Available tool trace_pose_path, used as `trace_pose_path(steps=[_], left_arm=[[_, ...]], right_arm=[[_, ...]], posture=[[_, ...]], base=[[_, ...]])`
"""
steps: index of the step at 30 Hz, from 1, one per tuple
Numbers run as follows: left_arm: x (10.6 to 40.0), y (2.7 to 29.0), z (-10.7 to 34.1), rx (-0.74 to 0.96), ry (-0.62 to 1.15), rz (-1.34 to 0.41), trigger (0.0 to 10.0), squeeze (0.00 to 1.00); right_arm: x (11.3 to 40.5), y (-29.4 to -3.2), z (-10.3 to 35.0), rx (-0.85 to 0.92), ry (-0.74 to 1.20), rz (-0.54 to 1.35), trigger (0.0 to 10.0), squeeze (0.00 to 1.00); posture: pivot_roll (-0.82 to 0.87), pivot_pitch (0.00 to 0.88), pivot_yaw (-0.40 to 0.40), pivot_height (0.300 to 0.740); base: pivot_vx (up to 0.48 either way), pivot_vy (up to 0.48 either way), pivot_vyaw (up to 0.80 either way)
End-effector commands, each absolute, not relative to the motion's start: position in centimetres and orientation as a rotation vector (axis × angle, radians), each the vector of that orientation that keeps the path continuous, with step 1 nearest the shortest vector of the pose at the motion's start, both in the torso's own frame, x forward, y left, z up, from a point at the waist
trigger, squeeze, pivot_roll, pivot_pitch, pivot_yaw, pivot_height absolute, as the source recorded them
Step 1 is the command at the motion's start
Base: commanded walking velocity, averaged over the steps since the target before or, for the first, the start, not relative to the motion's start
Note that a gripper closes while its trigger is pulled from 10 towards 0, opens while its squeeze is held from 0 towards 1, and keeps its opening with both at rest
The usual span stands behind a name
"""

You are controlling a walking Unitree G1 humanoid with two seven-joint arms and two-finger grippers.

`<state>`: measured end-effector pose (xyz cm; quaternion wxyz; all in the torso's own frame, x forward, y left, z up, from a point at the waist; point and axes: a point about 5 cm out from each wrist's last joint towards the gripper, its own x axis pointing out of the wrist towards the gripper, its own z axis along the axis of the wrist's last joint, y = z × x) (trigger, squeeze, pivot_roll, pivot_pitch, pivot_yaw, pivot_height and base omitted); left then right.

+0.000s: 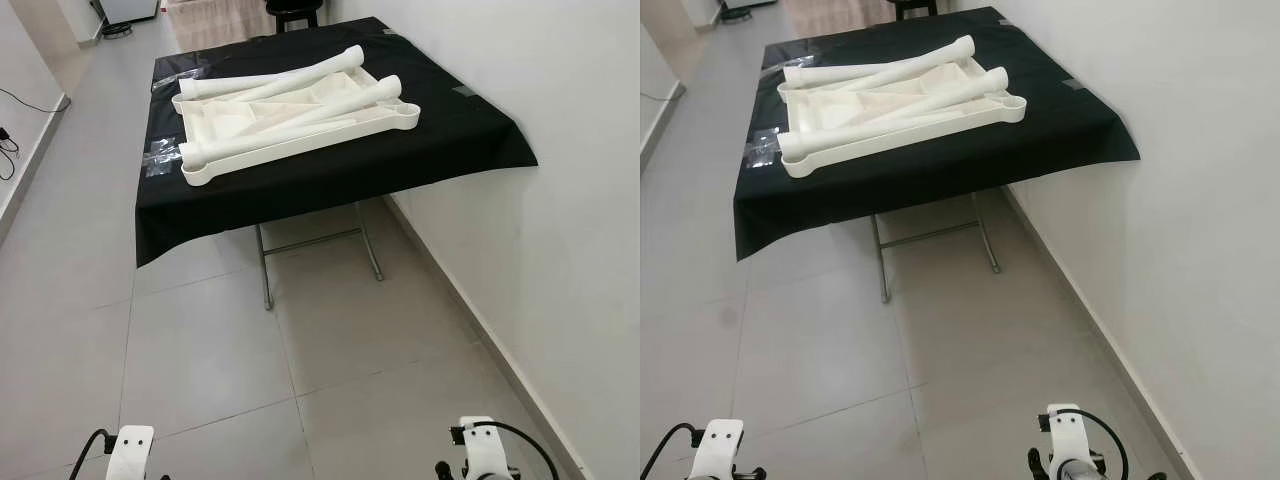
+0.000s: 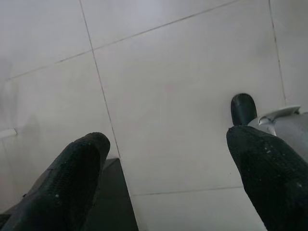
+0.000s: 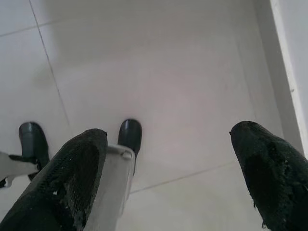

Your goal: Building children table

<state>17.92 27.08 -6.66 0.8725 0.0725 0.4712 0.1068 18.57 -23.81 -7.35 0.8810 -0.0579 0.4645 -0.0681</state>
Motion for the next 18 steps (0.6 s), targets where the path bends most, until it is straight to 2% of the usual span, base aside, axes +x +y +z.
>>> trace_pose_path(steps=[1,5,6,10,15,16,18], left_arm=[[19.5,27.3,-5.7,0.164,0.905,0.227,10.0,0.0],[25.3,26.9,-1.6,0.139,0.638,0.156,10.0,0.0],[25.3,26.9,-1.6,0.139,0.638,0.156,10.0,0.0],[31.0,23.8,3.9,0.152,0.311,0.032,10.0,0.0],[32.9,22.1,6.5,0.134,0.174,0.01,10.0,0.0],[33.8,19.8,8.6,0.185,0.041,0.045,10.0,0.0],[33.8,19.8,8.6,0.185,0.041,0.045,10.0,0.0]], right_arm=[[20.0,-23.8,-6.5,-0.136,0.889,-0.121,10.0,0.0],[24.5,-24.0,-3.0,-0.157,0.643,-0.077,10.0,0.0],[24.5,-24.0,-3.0,-0.157,0.643,-0.077,10.0,0.0],[28.5,-22.7,1.6,-0.147,0.365,0.009,10.0,0.0],[29.8,-21.2,3.7,-0.139,0.262,0.076,10.0,0.0],[30.5,-19.0,5.7,-0.123,0.162,0.173,10.0,0.0],[30.5,-19.0,5.7,-0.123,0.162,0.173,10.0,0.0]], posture=[[-0.02,0.093,0.037,0.74],[-0.05,0.06,0.022,0.74],[-0.05,0.06,0.022,0.74],[-0.08,0.033,0.006,0.74],[-0.09,0.029,-0.001,0.74],[-0.08,0.013,0.017,0.74],[-0.08,0.013,0.017,0.74]], base=[[0.0,0.0,0.0],[0.0,0.0,0.0],[0.0,0.0,0.0],[0.0,0.0,0.0],[0.0,0.0,0.0],[0.0,0.0,0.0],[0.0,0.0,0.0]])
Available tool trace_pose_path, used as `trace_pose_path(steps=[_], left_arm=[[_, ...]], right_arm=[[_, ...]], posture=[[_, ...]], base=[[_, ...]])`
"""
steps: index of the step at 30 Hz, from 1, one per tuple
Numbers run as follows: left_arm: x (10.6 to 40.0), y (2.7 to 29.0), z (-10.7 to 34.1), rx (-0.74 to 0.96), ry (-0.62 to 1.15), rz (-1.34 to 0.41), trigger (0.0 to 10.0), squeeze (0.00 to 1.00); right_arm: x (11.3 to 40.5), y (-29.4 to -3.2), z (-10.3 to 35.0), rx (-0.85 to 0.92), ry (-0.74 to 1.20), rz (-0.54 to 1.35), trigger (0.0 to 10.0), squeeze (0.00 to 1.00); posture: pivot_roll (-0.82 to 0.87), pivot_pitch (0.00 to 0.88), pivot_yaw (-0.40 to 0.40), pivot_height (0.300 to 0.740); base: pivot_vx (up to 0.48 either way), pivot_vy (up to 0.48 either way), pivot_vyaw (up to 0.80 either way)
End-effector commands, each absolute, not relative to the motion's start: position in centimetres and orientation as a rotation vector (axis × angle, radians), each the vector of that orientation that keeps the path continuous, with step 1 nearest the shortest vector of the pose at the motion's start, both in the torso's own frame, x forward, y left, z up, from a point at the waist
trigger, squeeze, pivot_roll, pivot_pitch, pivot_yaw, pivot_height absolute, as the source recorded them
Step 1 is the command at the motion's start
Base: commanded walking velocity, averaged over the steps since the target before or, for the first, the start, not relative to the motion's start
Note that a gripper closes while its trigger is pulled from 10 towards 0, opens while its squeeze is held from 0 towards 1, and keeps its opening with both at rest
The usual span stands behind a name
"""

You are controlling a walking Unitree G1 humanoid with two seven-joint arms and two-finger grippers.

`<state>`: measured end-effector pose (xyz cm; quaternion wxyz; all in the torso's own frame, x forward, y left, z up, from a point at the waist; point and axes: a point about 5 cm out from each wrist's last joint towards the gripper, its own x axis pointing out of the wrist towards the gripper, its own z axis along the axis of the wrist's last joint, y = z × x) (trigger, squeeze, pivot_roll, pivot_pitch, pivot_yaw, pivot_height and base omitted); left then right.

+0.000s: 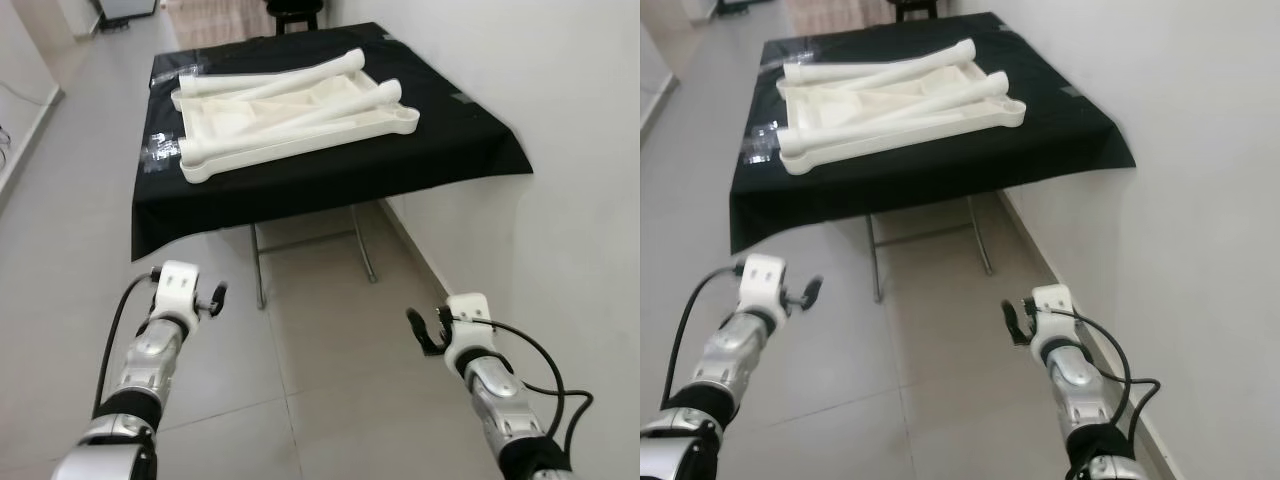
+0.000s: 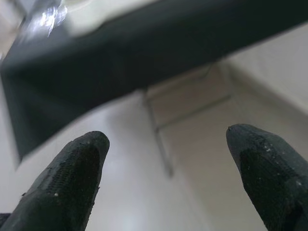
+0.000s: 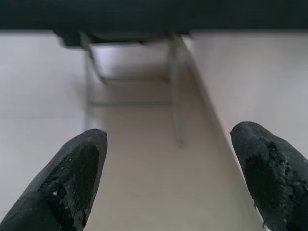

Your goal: Building children table

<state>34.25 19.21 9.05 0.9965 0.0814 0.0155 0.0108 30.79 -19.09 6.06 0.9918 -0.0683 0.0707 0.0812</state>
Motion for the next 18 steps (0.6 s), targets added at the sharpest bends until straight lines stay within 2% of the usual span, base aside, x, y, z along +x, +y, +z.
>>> trace_pose_path(steps=[1,3,4,8,13,18], left_arm=[[34.0,18.8,9.2,0.165,0.01,0.036,10.0,0.0],[34.0,18.8,9.2,0.165,0.01,0.036,10.0,0.0],[33.4,16.6,10.1,0.162,-0.057,-0.034,10.0,0.0],[31.3,14.9,10.3,0.128,-0.091,-0.117,10.0,0.0],[29.6,14.8,9.9,0.018,-0.067,-0.145,10.0,0.0],[29.8,14.8,11.3,0.013,-0.118,-0.184,10.0,0.0]], right_arm=[[30.9,-18.3,6.3,-0.123,0.137,0.203,10.0,0.0],[30.9,-18.3,6.3,-0.123,0.137,0.203,10.0,0.0],[31.7,-17.3,7.9,-0.126,0.082,0.226,10.0,0.0],[31.7,-17.3,9.8,-0.099,0.026,0.207,10.0,0.0],[30.9,-16.8,10.8,-0.072,-0.002,0.221,10.0,0.0],[30.5,-16.0,11.3,-0.082,-0.026,0.252,10.0,0.0]], posture=[[-0.06,0.0,0.019,0.74],[-0.06,0.0,0.019,0.74],[-0.04,0.0,-0.016,0.74],[-0.04,0.013,-0.001,0.74],[-0.05,0.016,0.022,0.74],[-0.06,0.019,0.051,0.74]], base=[[0.0,0.0,0.0],[0.0,0.0,0.0],[0.0,0.0,0.0],[0.0,0.0,0.0],[0.0,0.0,0.0],[0.0,0.0,0.0]])
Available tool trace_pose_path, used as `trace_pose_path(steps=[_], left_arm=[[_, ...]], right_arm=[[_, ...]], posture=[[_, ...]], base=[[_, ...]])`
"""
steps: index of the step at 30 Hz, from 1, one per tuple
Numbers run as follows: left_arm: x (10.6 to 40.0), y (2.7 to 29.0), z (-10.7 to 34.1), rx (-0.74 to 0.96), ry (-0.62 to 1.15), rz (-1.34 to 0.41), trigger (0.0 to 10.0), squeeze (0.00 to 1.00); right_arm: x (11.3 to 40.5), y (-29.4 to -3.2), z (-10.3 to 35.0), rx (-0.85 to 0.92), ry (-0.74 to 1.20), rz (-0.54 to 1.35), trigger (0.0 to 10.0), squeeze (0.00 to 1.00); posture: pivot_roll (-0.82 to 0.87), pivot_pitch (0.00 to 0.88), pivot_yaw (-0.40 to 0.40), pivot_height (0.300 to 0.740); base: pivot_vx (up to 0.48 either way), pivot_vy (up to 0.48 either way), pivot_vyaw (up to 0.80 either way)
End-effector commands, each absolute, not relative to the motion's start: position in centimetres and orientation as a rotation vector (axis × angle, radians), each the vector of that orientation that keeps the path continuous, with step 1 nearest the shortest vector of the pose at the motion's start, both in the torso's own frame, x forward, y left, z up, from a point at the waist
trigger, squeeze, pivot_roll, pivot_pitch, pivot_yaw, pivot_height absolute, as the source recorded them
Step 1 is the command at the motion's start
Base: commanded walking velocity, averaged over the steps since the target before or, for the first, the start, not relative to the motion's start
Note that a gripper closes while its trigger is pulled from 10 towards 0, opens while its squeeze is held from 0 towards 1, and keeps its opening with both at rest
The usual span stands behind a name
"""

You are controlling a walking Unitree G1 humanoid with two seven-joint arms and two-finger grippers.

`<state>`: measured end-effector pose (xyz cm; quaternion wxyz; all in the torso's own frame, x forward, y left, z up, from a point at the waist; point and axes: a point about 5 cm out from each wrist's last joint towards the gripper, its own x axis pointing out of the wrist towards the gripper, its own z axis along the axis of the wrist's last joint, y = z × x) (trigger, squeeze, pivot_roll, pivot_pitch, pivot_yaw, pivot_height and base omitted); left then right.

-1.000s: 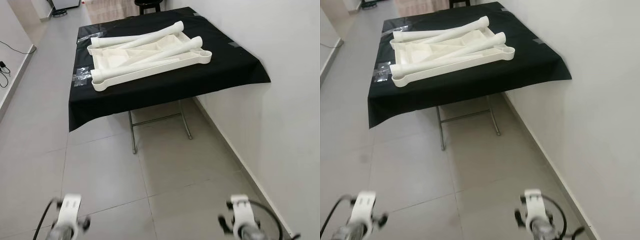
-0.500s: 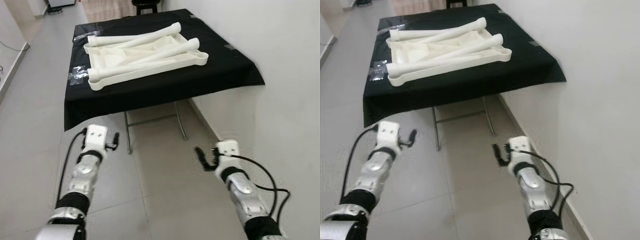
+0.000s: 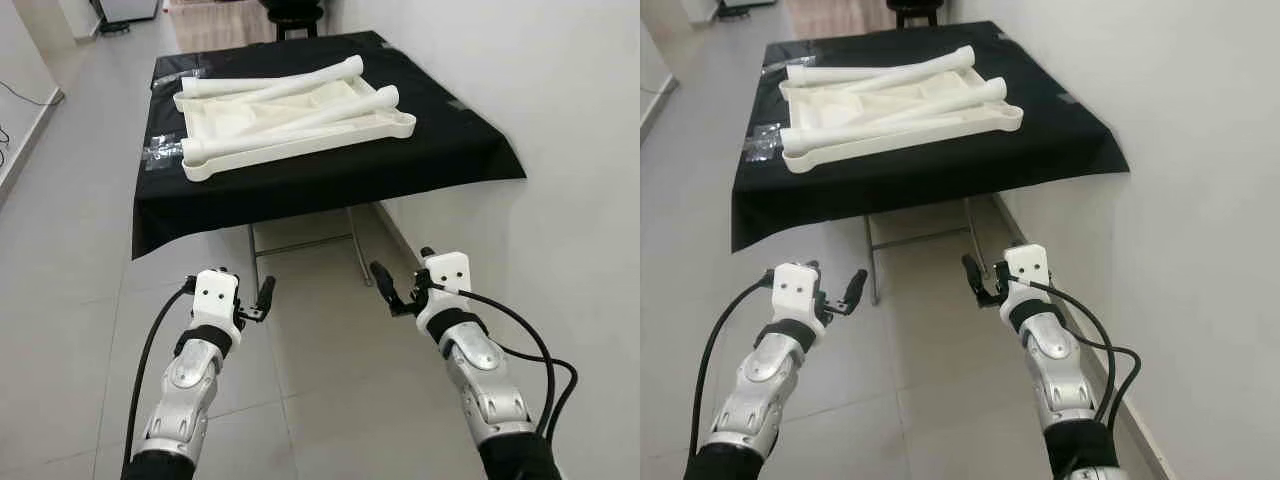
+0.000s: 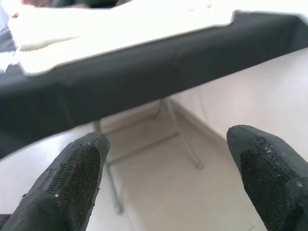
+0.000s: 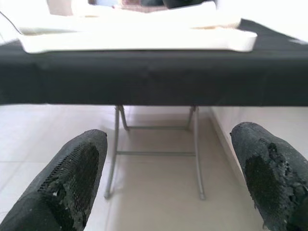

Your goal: Building children table

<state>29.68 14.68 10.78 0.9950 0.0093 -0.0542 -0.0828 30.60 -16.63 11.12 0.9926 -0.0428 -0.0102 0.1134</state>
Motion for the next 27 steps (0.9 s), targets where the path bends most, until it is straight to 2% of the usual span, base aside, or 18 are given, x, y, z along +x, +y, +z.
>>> trace_pose_path(steps=[1,6,11,19,27], left_arm=[[29.8,14.8,11.3,0.013,-0.118,-0.184,10.0,0.0],[30.1,14.8,11.9,-0.031,-0.1,-0.19,10.0,0.0],[29.3,14.7,11.9,-0.034,-0.074,-0.201,10.0,0.0],[29.3,15.4,12.7,-0.052,-0.091,-0.156,10.0,0.0],[29.1,14.6,13.7,-0.03,-0.126,-0.205,10.0,0.0]], right_arm=[[30.5,-16.0,11.3,-0.082,-0.026,0.252,10.0,0.0],[30.4,-15.5,11.9,-0.081,-0.057,0.249,10.0,0.0],[29.8,-15.3,12.1,-0.08,-0.044,0.254,10.0,0.0],[30.4,-15.0,13.4,-0.063,-0.063,0.264,10.0,0.0],[30.4,-14.9,14.0,-0.082,-0.079,0.29,10.0,0.0]], posture=[[-0.06,0.019,0.051,0.74],[-0.05,0.013,0.074,0.74],[-0.06,0.032,0.06,0.74],[-0.06,0.051,0.054,0.74],[-0.07,0.057,0.06,0.74]], base=[[0.0,0.0,0.0],[0.0,0.0,0.0],[0.0,0.0,0.0],[0.0,0.0,0.0],[0.0,0.0,0.0]])
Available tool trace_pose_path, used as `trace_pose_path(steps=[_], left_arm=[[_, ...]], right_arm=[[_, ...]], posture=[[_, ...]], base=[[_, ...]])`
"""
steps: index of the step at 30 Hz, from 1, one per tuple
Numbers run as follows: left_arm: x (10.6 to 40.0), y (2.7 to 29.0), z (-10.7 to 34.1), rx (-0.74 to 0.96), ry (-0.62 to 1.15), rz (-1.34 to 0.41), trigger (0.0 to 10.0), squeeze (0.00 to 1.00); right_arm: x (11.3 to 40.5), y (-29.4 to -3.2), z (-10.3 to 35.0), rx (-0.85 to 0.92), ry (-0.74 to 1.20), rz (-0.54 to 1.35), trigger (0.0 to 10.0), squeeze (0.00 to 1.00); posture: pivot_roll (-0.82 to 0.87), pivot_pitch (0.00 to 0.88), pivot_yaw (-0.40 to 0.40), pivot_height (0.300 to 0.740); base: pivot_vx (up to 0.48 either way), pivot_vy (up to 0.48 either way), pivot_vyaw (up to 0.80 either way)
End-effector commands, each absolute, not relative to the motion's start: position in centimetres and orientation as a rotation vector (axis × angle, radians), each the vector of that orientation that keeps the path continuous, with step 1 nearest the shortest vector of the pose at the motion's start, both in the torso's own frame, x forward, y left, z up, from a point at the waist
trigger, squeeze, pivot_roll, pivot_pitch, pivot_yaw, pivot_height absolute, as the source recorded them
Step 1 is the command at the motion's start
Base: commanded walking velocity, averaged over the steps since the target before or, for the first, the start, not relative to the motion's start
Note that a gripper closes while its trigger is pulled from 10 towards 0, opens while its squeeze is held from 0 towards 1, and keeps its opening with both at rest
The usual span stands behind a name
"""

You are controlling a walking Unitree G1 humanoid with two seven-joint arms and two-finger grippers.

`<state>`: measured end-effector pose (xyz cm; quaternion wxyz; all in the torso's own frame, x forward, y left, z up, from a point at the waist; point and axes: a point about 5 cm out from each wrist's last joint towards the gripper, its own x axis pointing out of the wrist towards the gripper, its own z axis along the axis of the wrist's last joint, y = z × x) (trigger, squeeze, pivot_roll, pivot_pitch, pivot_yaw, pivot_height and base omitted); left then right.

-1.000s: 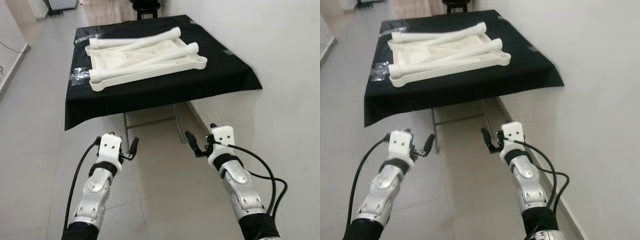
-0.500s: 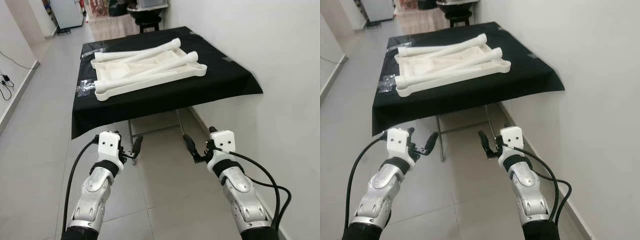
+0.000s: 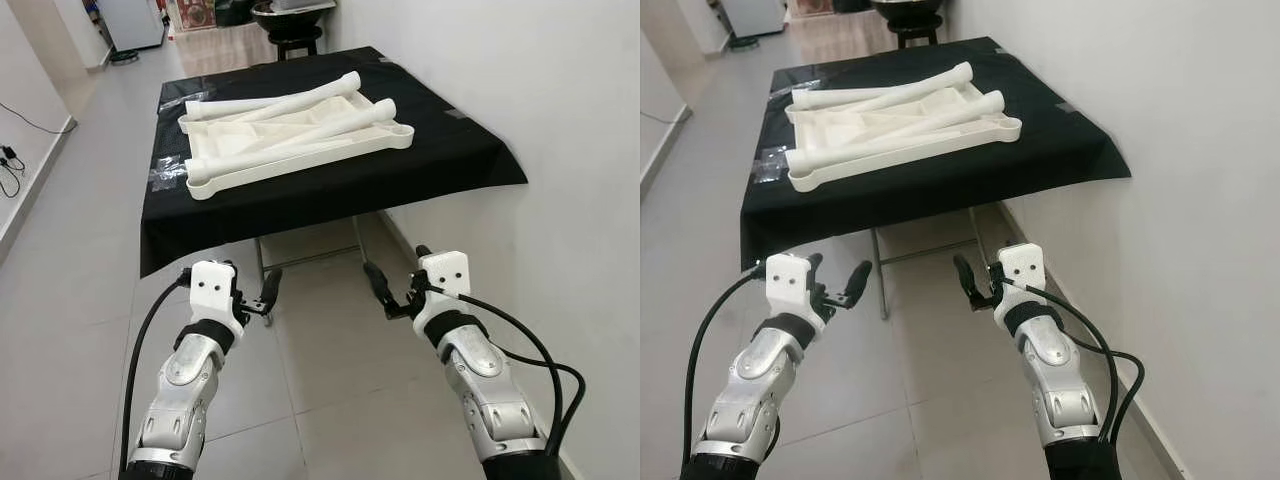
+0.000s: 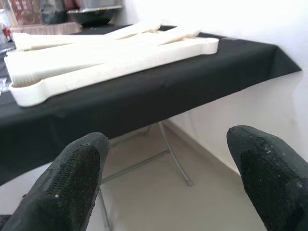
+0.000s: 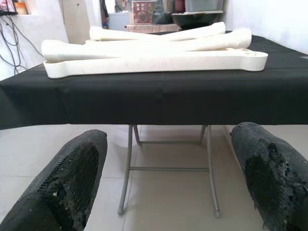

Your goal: Building children table

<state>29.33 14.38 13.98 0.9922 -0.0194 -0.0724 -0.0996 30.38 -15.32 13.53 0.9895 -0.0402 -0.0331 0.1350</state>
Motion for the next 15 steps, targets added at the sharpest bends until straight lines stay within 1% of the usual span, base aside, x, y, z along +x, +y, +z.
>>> trace_pose_path(steps=[1,2,4,9,15], left_arm=[[29.2,14.3,14.0,-0.039,-0.134,-0.226,10.0,0.0],[29.2,14.3,14.0,-0.039,-0.134,-0.226,10.0,0.0],[29.3,14.0,14.5,-0.039,-0.148,-0.247,10.0,0.0],[29.6,13.6,15.7,-0.044,-0.173,-0.274,10.0,0.0],[29.6,13.3,16.4,-0.048,-0.183,-0.288,10.0,0.0]], right_arm=[[30.6,-15.0,14.5,-0.076,-0.089,0.287,10.0,0.0],[30.6,-15.0,14.5,-0.076,-0.089,0.287,10.0,0.0],[30.9,-15.2,15.0,-0.07,-0.105,0.283,10.0,0.0],[31.5,-15.2,16.6,-0.035,-0.139,0.275,10.0,0.0],[32.0,-14.5,17.9,-0.021,-0.173,0.301,10.0,0.0]], posture=[[-0.07,0.057,0.06,0.74],[-0.07,0.057,0.06,0.74],[-0.07,0.055,0.065,0.74],[-0.07,0.054,0.068,0.74],[-0.06,0.058,0.071,0.74]], base=[[0.0,0.0,0.0],[0.0,0.0,0.0],[0.371,0.0,0.0],[0.418,0.0,0.0],[0.424,0.0,0.0]])
